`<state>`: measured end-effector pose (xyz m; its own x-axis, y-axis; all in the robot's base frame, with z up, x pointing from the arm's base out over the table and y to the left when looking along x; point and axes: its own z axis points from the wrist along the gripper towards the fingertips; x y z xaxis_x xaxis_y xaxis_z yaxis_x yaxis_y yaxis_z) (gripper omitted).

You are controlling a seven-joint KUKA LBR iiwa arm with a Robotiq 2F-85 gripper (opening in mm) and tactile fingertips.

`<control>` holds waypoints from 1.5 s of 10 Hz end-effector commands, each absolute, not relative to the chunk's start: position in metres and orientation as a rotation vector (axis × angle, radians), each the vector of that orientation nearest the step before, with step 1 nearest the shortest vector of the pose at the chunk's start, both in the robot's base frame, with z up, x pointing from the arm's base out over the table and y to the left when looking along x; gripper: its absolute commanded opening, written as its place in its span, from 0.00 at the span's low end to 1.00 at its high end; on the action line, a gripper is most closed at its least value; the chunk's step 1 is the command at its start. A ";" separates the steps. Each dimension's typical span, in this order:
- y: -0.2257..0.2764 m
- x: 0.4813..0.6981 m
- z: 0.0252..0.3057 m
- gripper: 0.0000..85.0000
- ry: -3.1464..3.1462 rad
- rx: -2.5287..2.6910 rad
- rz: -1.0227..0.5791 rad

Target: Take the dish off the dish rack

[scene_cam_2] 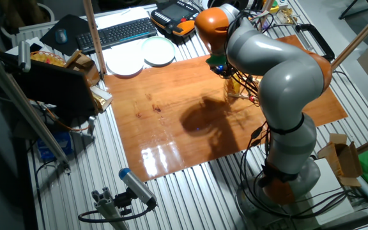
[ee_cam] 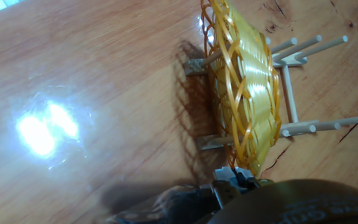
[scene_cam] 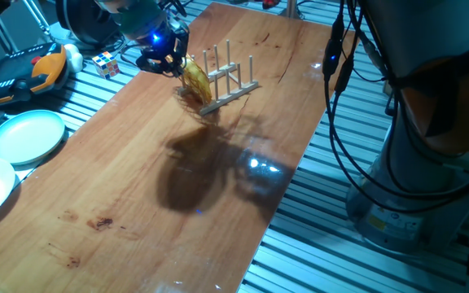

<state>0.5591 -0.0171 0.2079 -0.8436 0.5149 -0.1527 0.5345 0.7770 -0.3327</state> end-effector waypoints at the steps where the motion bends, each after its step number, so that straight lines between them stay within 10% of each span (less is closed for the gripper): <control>1: -0.017 0.559 0.208 0.01 2.910 0.855 -0.576; 7: -0.016 0.560 0.207 0.59 2.790 1.024 -0.579; 15: -0.037 0.557 0.182 0.56 2.643 1.254 -0.613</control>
<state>0.5563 -0.0379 0.1809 -0.6336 0.7102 -0.3068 0.7728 0.5618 -0.2952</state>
